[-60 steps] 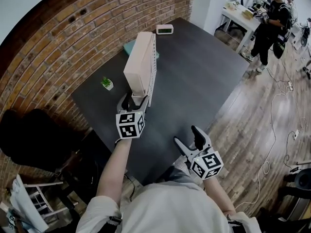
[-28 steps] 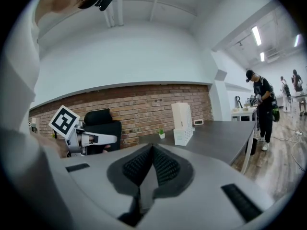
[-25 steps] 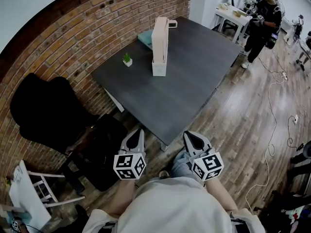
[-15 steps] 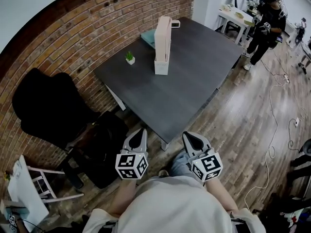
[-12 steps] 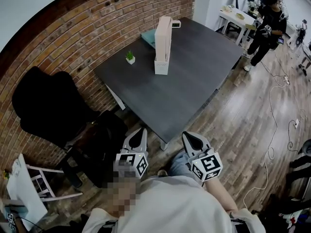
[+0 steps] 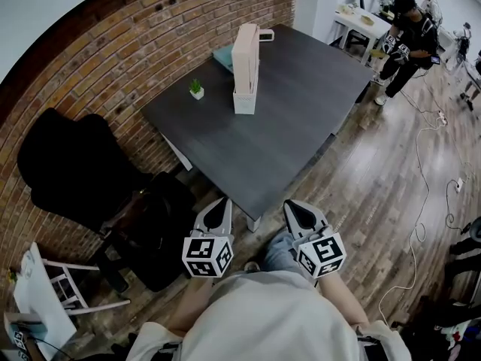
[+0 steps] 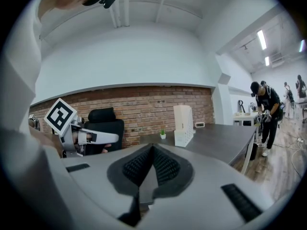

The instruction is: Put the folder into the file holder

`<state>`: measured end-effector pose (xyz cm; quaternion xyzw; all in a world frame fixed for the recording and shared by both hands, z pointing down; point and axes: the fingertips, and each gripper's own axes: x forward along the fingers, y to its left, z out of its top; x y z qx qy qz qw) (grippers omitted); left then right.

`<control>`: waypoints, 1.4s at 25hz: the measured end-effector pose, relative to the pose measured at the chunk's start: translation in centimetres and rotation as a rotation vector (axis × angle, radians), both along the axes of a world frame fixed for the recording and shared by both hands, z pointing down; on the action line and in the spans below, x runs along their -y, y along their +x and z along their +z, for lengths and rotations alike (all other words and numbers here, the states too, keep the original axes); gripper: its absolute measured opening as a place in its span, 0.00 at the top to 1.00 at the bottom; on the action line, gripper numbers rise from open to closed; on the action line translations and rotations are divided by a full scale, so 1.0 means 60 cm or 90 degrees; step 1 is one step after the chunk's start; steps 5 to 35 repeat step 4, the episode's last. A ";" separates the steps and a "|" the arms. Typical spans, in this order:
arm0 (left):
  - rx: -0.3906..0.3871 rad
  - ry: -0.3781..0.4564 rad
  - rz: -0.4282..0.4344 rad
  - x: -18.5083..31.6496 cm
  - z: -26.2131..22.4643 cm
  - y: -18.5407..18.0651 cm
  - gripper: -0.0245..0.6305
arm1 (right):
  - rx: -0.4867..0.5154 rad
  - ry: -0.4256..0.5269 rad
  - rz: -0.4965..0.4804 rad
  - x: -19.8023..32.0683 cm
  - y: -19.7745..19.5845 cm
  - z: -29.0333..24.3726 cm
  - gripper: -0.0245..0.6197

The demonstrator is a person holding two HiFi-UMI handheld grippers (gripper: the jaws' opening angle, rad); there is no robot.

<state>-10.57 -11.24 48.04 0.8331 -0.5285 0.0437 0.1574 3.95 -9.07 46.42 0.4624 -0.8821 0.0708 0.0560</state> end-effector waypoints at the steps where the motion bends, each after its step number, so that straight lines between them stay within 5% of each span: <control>1: 0.000 0.000 0.000 -0.001 0.000 0.001 0.94 | 0.000 -0.001 0.000 -0.001 0.000 0.001 0.96; 35: -0.001 -0.002 0.000 -0.002 -0.001 0.003 0.94 | -0.001 -0.004 0.000 -0.003 0.000 0.003 0.96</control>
